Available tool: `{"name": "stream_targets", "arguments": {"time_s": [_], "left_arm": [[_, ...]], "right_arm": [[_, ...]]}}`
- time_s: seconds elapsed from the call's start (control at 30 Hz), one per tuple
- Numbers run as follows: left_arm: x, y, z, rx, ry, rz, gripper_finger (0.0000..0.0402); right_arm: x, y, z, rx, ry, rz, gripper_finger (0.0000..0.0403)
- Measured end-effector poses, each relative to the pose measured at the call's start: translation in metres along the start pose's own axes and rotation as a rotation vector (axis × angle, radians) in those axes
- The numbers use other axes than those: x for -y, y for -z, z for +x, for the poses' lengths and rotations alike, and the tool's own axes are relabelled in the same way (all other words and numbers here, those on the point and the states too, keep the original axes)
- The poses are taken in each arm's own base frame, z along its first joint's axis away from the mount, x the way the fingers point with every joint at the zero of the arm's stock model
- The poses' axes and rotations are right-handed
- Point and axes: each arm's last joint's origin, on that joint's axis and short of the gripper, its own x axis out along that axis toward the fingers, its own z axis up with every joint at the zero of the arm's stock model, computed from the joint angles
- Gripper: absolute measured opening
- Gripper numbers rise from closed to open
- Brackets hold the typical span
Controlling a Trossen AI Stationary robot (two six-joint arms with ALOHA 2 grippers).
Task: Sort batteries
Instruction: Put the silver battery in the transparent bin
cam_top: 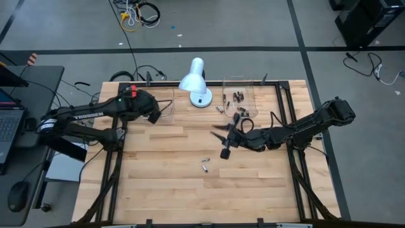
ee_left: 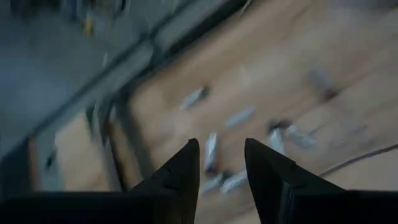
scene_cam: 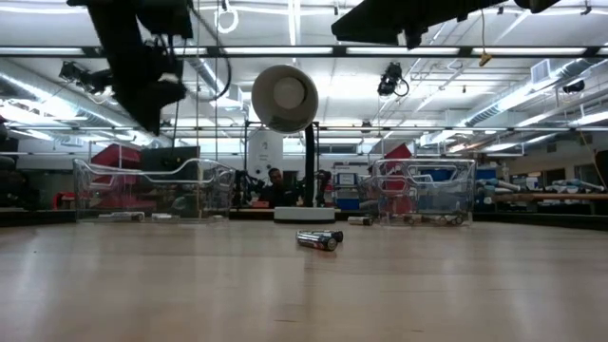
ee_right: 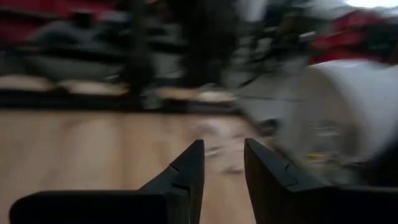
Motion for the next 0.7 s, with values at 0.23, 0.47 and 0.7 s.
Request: {"name": "stream_targets", "arguments": {"time_s": [0.23, 0.47, 0.7], "left_arm": [[0.041, -0.006, -0.049, 0.426, 0.287, 0.187, 0.0127], [0.086, 0.028, -0.092, 0.687, 0.579, 0.392, 0.0127], [0.101, 0.065, -0.111, 0.776, 0.763, 0.43, 0.0127]], "right_arm": [[-0.012, 0.02, -0.003, -0.182, -0.365, 0.065, 0.0099], [-0.04, 0.057, 0.001, -0.357, -0.442, 0.032, 0.0101], [-0.065, 0.093, 0.008, -0.421, -0.393, -0.014, 0.0104]]}}
